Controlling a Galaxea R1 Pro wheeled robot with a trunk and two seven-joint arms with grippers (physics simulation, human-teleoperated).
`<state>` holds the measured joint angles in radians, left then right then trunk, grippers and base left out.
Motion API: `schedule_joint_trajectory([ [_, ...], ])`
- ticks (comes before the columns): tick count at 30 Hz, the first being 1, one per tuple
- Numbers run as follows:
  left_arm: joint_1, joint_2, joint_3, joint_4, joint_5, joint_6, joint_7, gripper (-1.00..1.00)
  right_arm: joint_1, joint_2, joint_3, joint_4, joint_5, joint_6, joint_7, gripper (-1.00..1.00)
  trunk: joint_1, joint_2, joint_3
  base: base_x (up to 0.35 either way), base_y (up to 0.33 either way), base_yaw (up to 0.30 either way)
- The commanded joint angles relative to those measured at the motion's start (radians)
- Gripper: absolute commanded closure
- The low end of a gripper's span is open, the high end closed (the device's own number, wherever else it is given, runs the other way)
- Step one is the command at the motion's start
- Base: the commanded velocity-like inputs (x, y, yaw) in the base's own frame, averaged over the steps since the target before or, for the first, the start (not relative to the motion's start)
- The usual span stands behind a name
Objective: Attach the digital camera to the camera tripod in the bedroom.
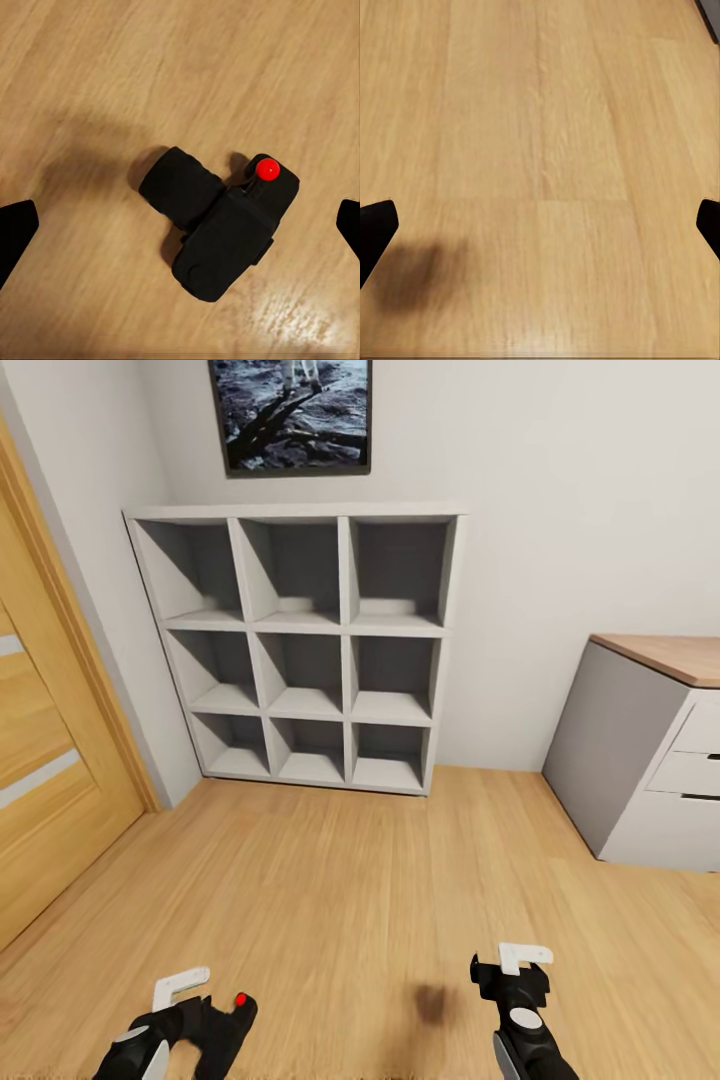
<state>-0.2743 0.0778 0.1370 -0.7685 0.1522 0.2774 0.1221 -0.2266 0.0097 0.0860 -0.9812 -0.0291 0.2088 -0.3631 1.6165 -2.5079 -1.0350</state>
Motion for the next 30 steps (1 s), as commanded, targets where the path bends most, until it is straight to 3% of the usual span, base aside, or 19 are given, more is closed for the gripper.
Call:
schedule_joint_trajectory([
  [1,0.0,0.0,-0.001,-0.002,0.011,0.005,0.005,-1.0,0.0,0.0,0.003,-0.002,-0.003,0.007,-0.007,-1.0,0.0,-0.001,-0.005,0.0,0.0,0.0],
  [30,0.0,-0.001,-0.004,-0.011,0.009,0.005,0.005,-1.0,0.0,-0.004,0.004,-0.004,-0.001,0.015,-0.005,-1.0,0.013,-0.007,-0.117,0.0,0.0,0.0],
])
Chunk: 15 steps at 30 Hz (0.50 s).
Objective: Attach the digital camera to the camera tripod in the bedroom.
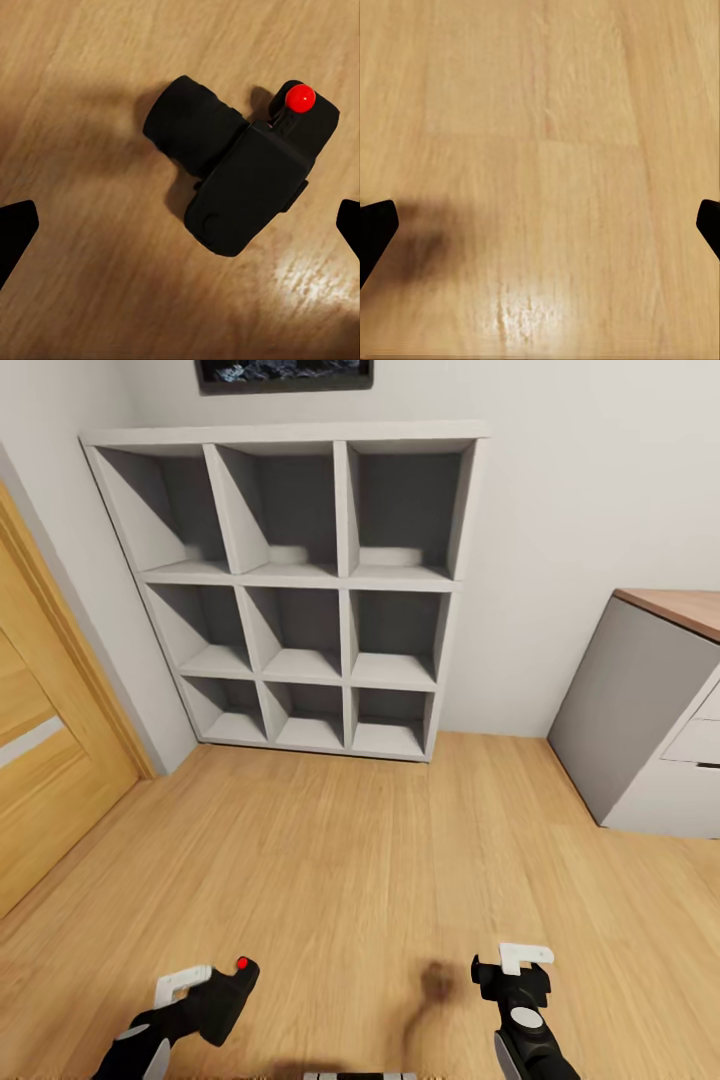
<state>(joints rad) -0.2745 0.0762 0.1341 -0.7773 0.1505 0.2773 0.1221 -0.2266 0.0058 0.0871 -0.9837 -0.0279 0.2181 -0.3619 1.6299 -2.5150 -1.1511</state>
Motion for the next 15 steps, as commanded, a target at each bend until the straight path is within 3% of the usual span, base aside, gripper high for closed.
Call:
schedule_joint_trajectory([
  [1,0.0,0.0,-0.001,-0.003,0.011,0.005,0.005,-1.0,0.0,-0.002,0.003,-0.001,-0.004,0.007,-0.005,-1.0,0.0,-0.001,-0.005,0.0,0.0,0.0],
  [11,0.0,0.001,-0.002,-0.006,0.011,0.005,0.005,-1.0,0.0,-0.002,0.006,-0.002,-0.003,0.012,-0.003,-1.0,0.005,-0.003,-0.044,0.0,0.0,0.0],
  [14,0.0,0.001,-0.003,-0.006,0.011,0.005,0.005,-1.0,0.0,-0.003,0.026,-0.005,-0.003,0.017,-0.002,-1.0,0.006,-0.004,-0.055,0.0,0.0,0.0],
  [15,0.0,0.001,-0.003,-0.007,0.011,0.005,0.005,-1.0,0.0,-0.005,0.058,-0.009,0.0,0.019,-0.001,-1.0,0.007,-0.004,-0.059,0.0,0.0,0.0],
])
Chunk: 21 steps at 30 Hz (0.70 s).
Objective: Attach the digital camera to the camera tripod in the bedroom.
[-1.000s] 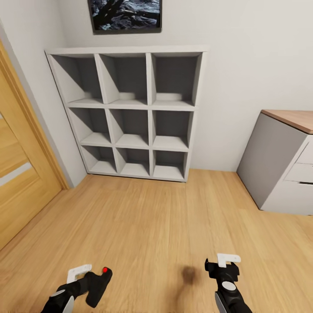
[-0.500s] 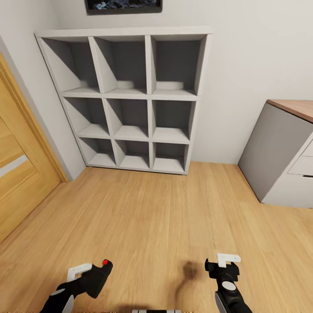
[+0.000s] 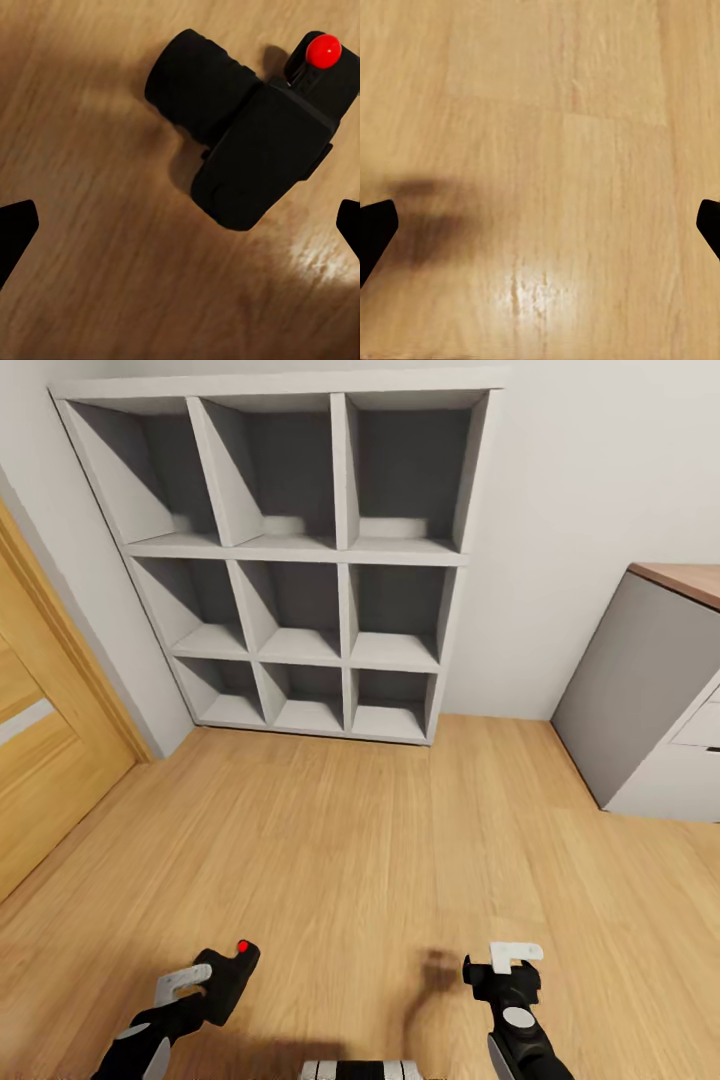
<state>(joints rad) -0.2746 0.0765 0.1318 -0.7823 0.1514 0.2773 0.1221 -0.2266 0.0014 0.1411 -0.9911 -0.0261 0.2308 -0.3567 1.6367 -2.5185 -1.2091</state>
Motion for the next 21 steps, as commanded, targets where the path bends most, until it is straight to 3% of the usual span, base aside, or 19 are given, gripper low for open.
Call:
schedule_joint_trajectory([
  [1,0.0,0.0,-0.001,-0.002,0.01,0.005,0.005,-1.0,0.0,-0.002,0.02,-0.004,-0.002,0.008,-0.006,-1.0,0.0,-0.001,-0.005,0.0,0.0,0.0],
  [2,0.0,0.0,-0.001,-0.003,0.011,0.005,0.005,-1.0,0.0,-0.003,0.036,-0.008,-0.002,0.01,-0.006,-1.0,0.001,-0.001,-0.009,0.0,0.0,0.0],
  [3,0.0,0.001,0.0,-0.012,0.011,0.006,0.004,-1.0,0.0,-0.005,0.077,-0.023,-0.003,0.03,-0.005,-1.0,0.001,-0.001,-0.013,0.0,0.0,0.0],
  [4,0.0,0.002,0.0,-0.017,0.011,0.006,0.003,-1.0,0.0,-0.006,0.087,-0.028,-0.003,0.043,-0.005,-1.0,0.002,-0.001,-0.016,0.0,0.0,0.0],
  [11,0.0,0.006,0.003,-0.068,0.011,0.016,-0.023,-1.0,-0.023,-0.005,0.115,-0.092,-0.009,0.186,0.029,-1.0,0.005,-0.003,-0.043,0.0,0.0,0.0],
  [16,0.0,0.01,0.004,-0.106,0.01,0.03,-0.043,-1.0,-0.067,-0.006,0.09,-0.106,-0.015,0.229,0.095,-1.0,0.007,-0.004,-0.063,0.0,0.0,0.0],
  [19,0.0,0.011,0.002,-0.117,0.01,0.036,-0.047,-1.0,-0.076,-0.006,0.055,-0.114,-0.013,0.241,0.147,-1.0,0.008,-0.005,-0.074,0.0,0.0,0.0],
  [21,0.0,0.012,0.001,-0.121,0.01,0.038,-0.049,-1.0,-0.08,-0.01,0.021,-0.124,-0.01,0.249,0.217,-1.0,0.009,-0.005,-0.082,0.0,0.0,0.0],
])
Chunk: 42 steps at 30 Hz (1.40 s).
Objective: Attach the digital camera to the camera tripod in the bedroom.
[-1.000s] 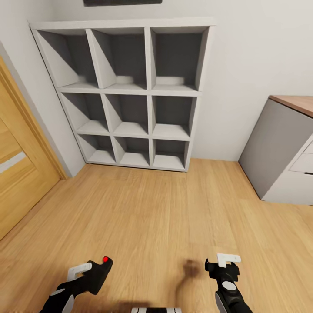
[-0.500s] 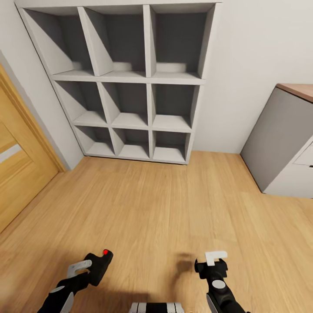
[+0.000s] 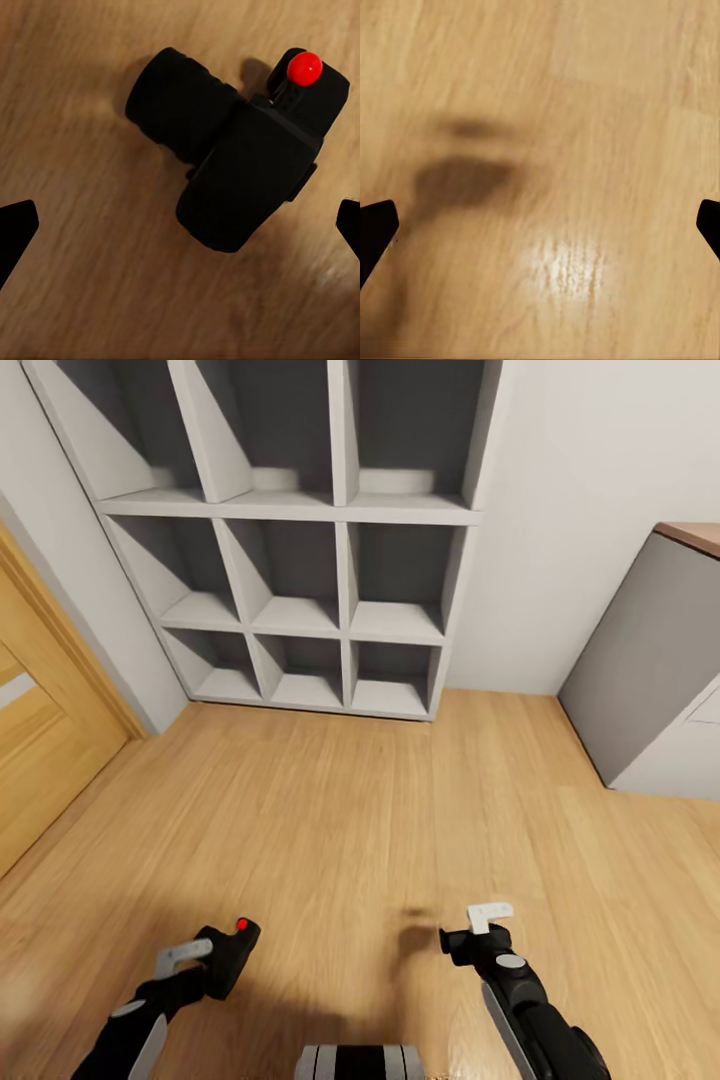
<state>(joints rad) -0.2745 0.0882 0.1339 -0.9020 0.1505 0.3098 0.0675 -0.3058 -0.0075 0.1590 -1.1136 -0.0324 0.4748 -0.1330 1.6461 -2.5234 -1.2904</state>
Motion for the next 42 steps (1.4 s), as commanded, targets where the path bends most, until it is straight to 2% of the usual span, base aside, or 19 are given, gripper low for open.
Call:
schedule_joint_trajectory([
  [1,0.0,0.0,-0.001,-0.003,0.011,0.005,0.005,-1.0,-0.001,-0.002,-0.004,-0.007,-0.003,0.011,0.017,-1.0,0.0,-0.001,-0.005,0.0,0.0,0.0],
  [7,0.0,-0.002,-0.003,-0.004,0.011,0.005,0.005,-1.0,-0.002,-0.006,-0.016,-0.074,-0.004,0.051,0.064,-1.0,0.003,-0.002,-0.028,0.0,0.0,0.0],
  [12,0.0,-0.003,-0.003,-0.004,0.011,0.005,0.005,-1.0,-0.002,-0.015,-0.024,-0.155,-0.005,0.102,0.074,-1.0,0.005,-0.003,-0.047,0.0,0.0,0.0],
  [23,0.0,-0.004,-0.004,-0.005,0.011,0.002,0.005,-1.0,-0.002,-0.039,-0.03,-0.27,-0.007,0.208,0.079,-1.0,0.01,-0.006,-0.09,0.0,0.0,0.0],
  [29,0.0,-0.004,-0.004,-0.005,0.011,-0.001,0.005,-1.0,-0.002,-0.041,-0.032,-0.288,-0.008,0.223,0.08,-1.0,0.013,-0.007,-0.113,0.0,0.0,0.0],
  [35,0.0,-0.004,-0.004,-0.006,0.011,-0.004,0.005,-1.0,-0.003,-0.041,-0.039,-0.313,-0.008,0.293,0.08,-1.0,0.016,-0.009,-0.136,0.0,0.0,0.0],
  [42,0.0,-0.004,-0.004,-0.006,0.011,-0.006,0.005,-1.0,-0.003,-0.042,-0.087,-0.328,-0.008,0.345,0.079,-1.0,0.019,-0.01,-0.163,0.0,0.0,0.0],
])
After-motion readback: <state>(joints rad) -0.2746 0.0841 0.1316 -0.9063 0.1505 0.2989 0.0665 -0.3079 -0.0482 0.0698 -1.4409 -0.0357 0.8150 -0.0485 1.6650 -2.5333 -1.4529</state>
